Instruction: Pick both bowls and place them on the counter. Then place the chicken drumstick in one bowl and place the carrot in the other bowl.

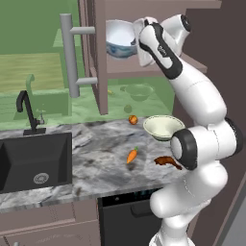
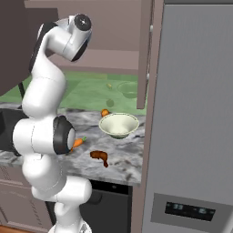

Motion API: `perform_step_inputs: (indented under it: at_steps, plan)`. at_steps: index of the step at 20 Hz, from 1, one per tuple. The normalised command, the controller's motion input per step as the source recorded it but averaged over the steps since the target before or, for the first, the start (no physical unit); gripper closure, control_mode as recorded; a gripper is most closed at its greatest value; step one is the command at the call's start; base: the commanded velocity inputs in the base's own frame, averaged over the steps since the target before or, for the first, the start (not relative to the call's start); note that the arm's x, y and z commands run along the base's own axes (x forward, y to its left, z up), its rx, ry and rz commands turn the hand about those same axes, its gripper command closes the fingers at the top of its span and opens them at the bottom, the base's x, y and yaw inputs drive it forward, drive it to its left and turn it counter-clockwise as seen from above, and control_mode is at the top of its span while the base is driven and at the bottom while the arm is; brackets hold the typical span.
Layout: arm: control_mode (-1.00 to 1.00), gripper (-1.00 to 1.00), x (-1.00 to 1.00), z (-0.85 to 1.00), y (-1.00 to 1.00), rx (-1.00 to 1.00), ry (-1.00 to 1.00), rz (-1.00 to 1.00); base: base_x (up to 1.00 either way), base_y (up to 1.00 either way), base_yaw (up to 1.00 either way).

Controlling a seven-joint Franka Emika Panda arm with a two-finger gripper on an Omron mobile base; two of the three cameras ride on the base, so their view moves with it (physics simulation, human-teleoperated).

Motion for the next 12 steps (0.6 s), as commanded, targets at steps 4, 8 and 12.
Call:
perform_step_inputs:
  at_steps: [4, 8, 12]
  plan:
    - [-1.00, 1.00, -0.68, -0.05, -0.16, 0.00, -0.13, 0.00, 0.00, 0.00, 0.00]
    - [-1.00, 1.00, -0.85, 0.00, -0.23, 0.02, -0.11, 0.00, 0.00, 0.00, 0.00]
    - [-1.00, 1.00, -0.93, 0.00, -0.26, 0.00, -0.08, 0.00, 0.00, 0.00, 0.00]
